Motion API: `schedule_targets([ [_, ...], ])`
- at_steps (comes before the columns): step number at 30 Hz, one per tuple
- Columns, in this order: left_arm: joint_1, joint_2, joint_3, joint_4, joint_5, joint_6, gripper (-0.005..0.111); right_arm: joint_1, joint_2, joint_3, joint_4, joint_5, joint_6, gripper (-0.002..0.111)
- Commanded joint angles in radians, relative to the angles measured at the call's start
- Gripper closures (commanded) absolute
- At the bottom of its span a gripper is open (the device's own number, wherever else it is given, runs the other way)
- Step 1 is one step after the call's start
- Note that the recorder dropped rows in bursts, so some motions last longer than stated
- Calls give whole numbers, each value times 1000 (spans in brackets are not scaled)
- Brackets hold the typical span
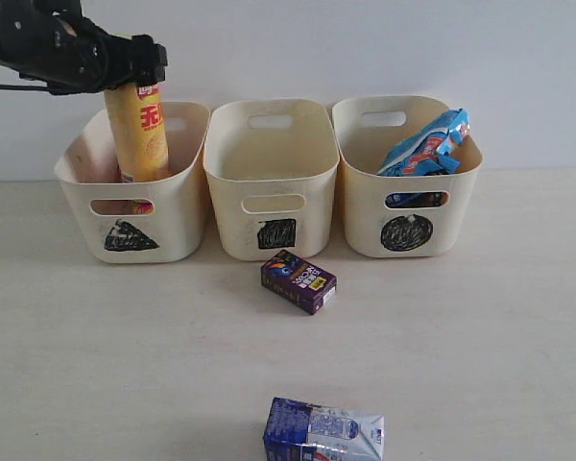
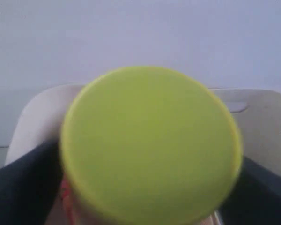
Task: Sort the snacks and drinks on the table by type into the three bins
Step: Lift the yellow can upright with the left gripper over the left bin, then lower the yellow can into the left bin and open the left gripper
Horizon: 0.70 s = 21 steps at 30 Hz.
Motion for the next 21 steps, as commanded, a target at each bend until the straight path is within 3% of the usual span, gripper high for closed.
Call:
schedule_targets([
  [1, 9, -77, -10, 5, 77, -7, 67, 2, 2, 7, -3, 1, -9, 108],
  [4, 18, -131, -10, 5, 179, -7, 102, 2, 2, 7, -3, 1, -6, 108],
  [9, 19, -176, -10, 5, 250, -7, 102, 2, 2, 7, -3, 1, 4, 108],
  [18, 19, -141, -10, -14, 221, -7, 102, 2, 2, 7, -3, 1, 4, 108],
  [21, 19, -96, -10, -14, 208, -7, 90, 2, 2, 7, -3, 1, 6, 108],
])
